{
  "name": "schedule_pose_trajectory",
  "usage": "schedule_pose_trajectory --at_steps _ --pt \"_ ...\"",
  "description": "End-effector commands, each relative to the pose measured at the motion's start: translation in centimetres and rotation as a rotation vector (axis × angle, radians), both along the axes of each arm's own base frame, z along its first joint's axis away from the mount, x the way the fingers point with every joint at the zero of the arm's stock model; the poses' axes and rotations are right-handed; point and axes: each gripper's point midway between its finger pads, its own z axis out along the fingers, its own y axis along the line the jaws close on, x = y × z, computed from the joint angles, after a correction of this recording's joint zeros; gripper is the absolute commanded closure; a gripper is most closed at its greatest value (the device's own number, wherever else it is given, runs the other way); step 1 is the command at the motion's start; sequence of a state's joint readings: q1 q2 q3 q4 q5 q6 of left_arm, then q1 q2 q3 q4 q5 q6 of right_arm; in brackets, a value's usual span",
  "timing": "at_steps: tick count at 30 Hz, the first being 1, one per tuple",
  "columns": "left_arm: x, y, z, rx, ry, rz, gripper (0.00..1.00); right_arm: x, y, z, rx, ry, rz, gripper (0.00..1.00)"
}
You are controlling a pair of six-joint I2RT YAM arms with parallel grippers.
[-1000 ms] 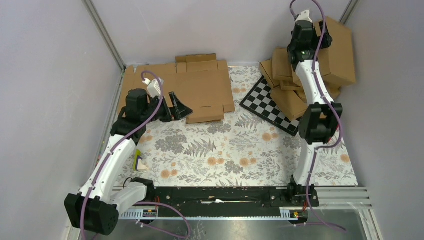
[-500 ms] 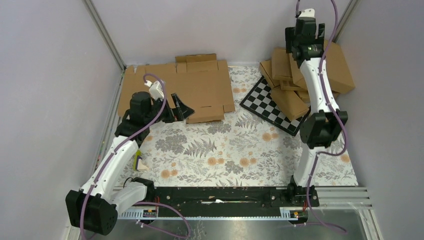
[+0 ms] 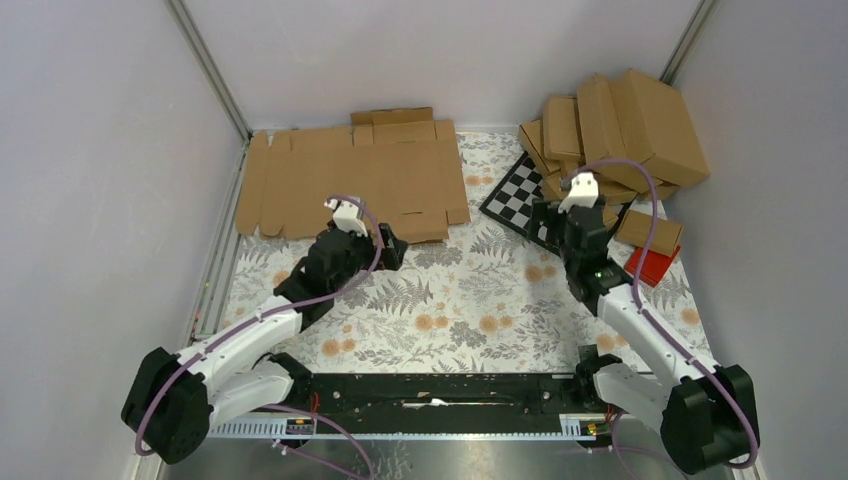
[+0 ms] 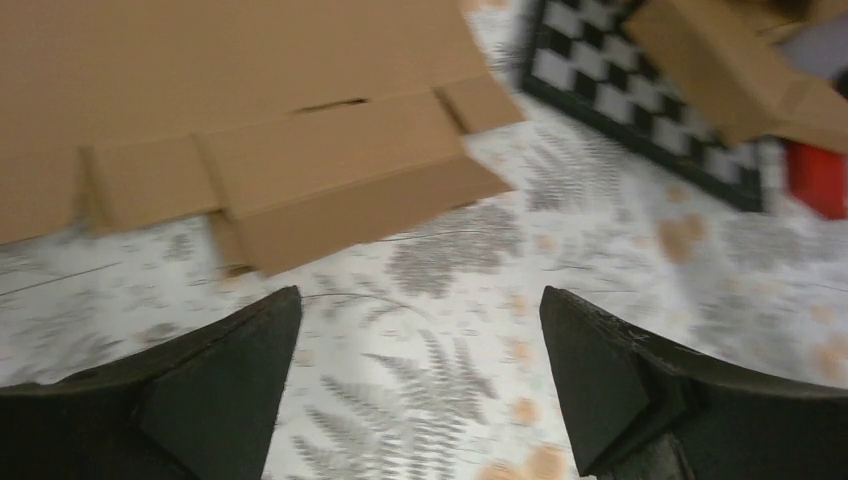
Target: Fold the paper box
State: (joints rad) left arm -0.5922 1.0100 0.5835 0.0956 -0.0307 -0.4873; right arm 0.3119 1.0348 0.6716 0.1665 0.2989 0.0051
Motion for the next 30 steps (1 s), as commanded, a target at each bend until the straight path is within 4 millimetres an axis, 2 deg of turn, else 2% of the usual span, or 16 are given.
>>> schedule_pose_trajectory --at_steps 1,4,6,8,10,12,14,16,18,19,21,24,26,27,28,30 --pt "4.0 6.0 1.9 0.184 -0.329 0.276 0.01 -0.8 -0.4 -2.9 0.112 -0.069 -0.061 0.0" --pt "5.8 10.6 -0.5 0.214 -0.313 0.421 0.01 -0.8 -1.1 -5.7 0.058 -0.097 -0.07 0.0" --pt "7.1 14.0 -2.6 0.216 -0.248 0.506 0.01 0.1 -2.3 -7.9 -0.027 -0.06 -0.114 0.0" --pt "8.3 16.1 -3.1 0.21 -0.209 0.536 0.01 0.6 -3.6 -10.3 -0.083 0.026 -0.153 0.0" --pt "8.9 17.5 -2.7 0.237 -0.245 0.567 0.03 0.7 -5.7 -11.7 -0.056 0.017 -0.218 0.0" --pt "9.3 18.5 -2.8 0.28 -0.263 0.581 0.04 1.0 -6.9 -11.0 0.006 -0.082 -0.24 0.0" --pt "9.0 19.3 -3.8 0.336 -0.293 0.589 0.04 1.4 -7.8 -10.3 -0.019 -0.119 -0.261 0.0" --pt "8.4 20.7 -5.2 0.361 -0.283 0.654 0.03 1.6 -8.0 -11.2 0.003 -0.099 -0.235 0.0" --pt "8.2 20.5 -5.3 0.351 -0.337 0.623 0.02 2.0 -7.6 -12.1 0.007 -0.116 -0.197 0.0" --pt "8.4 20.4 -5.7 0.36 -0.316 0.61 0.02 1.6 -8.0 -12.7 0.022 -0.108 -0.227 0.0" --pt "9.1 20.6 -5.9 0.373 -0.302 0.611 0.06 1.4 -8.7 -12.4 0.046 -0.145 -0.269 0.0" --pt "9.7 20.7 -6.5 0.389 -0.281 0.603 0.07 1.5 -8.6 -12.6 0.037 -0.123 -0.262 0.0" --pt "9.0 21.0 -7.6 0.365 -0.339 0.603 0.05 1.5 -8.6 -12.5 0.039 -0.13 -0.261 0.0" --pt "9.1 21.2 -6.9 0.357 -0.377 0.611 0.03 1.4 -8.6 -12.6 0.037 -0.126 -0.262 0.0" --pt "9.1 21.1 -7.5 0.353 -0.331 0.604 0.02 1.5 -8.6 -12.6 0.038 -0.126 -0.262 0.0" --pt "9.3 21.3 -7.3 0.353 -0.342 0.616 0.01 1.5 -8.6 -12.6 0.038 -0.127 -0.263 0.0"
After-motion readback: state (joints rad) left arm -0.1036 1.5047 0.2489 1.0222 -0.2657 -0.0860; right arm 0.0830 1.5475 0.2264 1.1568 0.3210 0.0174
